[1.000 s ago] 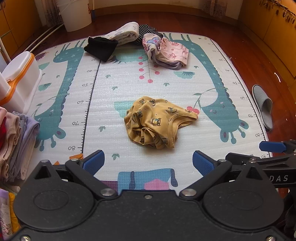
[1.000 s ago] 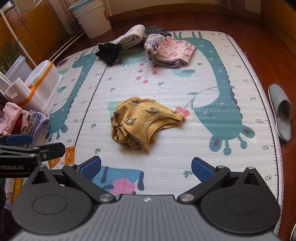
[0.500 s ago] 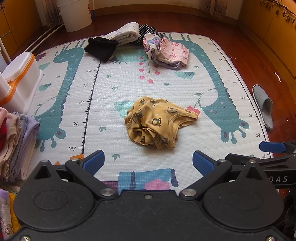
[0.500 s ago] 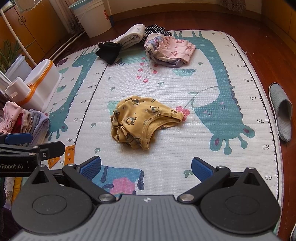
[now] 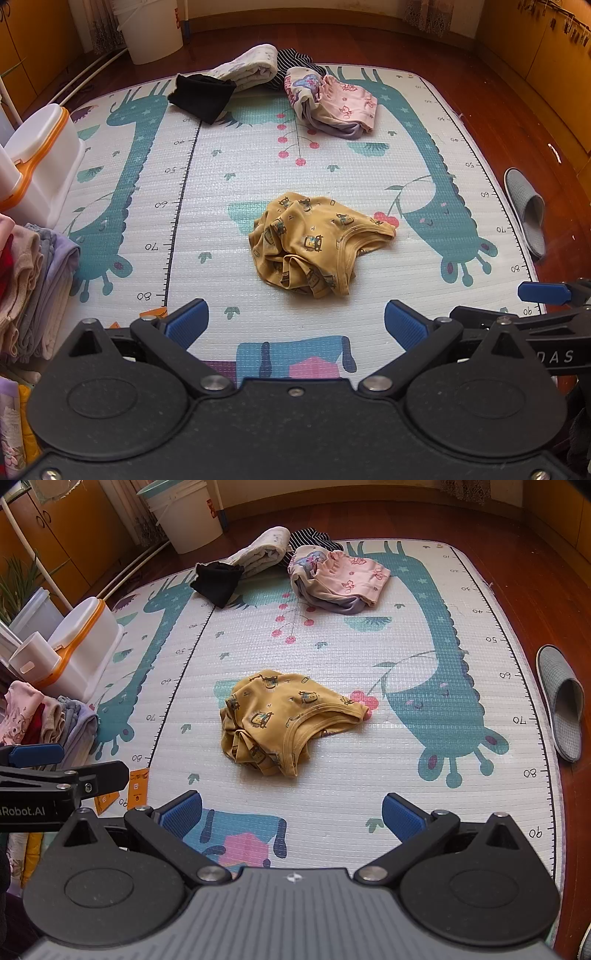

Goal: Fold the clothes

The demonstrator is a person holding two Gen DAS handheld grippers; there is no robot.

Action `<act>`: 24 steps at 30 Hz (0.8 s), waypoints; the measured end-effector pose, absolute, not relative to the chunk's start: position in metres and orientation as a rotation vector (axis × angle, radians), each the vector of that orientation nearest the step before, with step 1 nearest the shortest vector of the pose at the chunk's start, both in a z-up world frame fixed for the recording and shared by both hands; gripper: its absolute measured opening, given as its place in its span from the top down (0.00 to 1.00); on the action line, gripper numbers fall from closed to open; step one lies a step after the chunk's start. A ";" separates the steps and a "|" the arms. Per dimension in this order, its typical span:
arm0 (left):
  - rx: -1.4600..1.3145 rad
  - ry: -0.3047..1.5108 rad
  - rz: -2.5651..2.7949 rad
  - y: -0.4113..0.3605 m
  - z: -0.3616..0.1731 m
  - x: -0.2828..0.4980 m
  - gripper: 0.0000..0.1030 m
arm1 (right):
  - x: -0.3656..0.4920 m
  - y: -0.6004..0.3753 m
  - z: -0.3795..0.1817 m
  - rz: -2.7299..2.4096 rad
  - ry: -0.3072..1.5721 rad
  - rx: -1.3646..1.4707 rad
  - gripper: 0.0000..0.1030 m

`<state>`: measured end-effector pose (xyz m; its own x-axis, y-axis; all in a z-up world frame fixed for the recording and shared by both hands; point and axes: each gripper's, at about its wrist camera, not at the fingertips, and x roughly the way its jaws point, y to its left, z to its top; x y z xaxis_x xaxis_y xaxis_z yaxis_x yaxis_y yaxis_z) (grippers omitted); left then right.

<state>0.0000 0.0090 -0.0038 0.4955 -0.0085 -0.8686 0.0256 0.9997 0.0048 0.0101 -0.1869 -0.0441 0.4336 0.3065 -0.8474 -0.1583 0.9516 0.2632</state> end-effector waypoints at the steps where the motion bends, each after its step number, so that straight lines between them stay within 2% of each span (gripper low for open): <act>1: 0.018 1.052 -0.021 0.009 -0.004 0.000 0.00 | 0.010 -0.187 -0.044 0.291 1.086 0.152 0.00; 16: 0.074 1.028 -0.064 0.001 -0.018 0.001 0.00 | 0.014 -0.181 -0.058 0.275 1.094 0.071 0.00; 24: 0.180 0.954 -0.090 -0.002 -0.041 0.002 0.00 | 0.023 -0.184 -0.083 0.234 1.106 -0.019 0.00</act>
<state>0.0015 -0.0019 -0.0407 0.5764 0.0027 -0.8171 0.1560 0.9812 0.1134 0.0230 -0.1844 -0.0826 0.4264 0.1775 -0.8870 -0.1963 0.9753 0.1008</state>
